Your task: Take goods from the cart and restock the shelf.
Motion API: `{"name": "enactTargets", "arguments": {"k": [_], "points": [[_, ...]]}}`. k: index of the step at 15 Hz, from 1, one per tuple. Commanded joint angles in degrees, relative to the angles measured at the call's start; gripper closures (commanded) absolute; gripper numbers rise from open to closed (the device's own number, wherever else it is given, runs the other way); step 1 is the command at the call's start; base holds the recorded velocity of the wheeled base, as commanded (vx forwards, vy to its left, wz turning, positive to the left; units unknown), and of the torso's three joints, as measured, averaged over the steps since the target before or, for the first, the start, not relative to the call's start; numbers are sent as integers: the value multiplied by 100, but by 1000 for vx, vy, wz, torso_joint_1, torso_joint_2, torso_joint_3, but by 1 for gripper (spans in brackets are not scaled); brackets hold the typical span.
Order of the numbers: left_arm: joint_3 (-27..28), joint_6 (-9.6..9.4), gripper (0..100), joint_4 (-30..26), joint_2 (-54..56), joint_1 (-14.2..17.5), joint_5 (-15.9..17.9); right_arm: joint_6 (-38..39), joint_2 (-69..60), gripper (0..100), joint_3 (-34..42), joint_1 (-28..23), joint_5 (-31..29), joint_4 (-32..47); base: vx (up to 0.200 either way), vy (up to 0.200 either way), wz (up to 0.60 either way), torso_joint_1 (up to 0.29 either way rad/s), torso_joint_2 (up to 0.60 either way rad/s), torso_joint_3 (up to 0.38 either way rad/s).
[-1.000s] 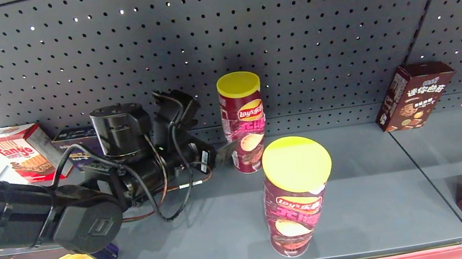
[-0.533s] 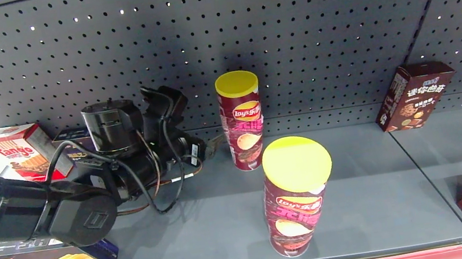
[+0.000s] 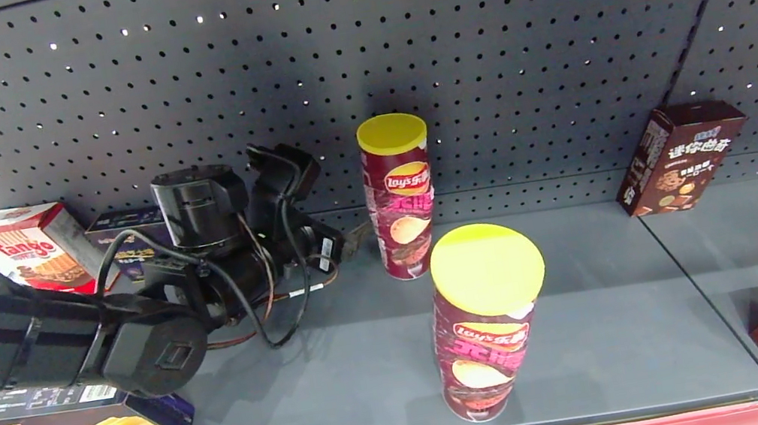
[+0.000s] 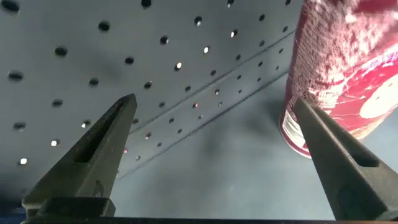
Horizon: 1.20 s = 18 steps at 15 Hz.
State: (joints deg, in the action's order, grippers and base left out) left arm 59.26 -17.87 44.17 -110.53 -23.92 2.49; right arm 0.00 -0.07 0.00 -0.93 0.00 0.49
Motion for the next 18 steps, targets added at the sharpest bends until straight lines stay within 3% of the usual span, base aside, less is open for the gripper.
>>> {"name": "enactTargets", "arguments": {"k": [1,12,16,18], "points": [[77,-6,0,-5,-126,-25,-3,9,7,0,0,5,0,4,0,0,0,0,0,0],[60,3,0,75,-232,-263,-99,0,7,0,0,-4,0,4,0,0,0,0,0,0],[-450,-6,0,259,489,-298,-389,9,7,0,0,-4,0,4,0,0,0,0,0,0],[-811,-50,0,268,1016,-263,-811,0,7,0,0,5,0,4,0,0,0,0,0,0]]}}
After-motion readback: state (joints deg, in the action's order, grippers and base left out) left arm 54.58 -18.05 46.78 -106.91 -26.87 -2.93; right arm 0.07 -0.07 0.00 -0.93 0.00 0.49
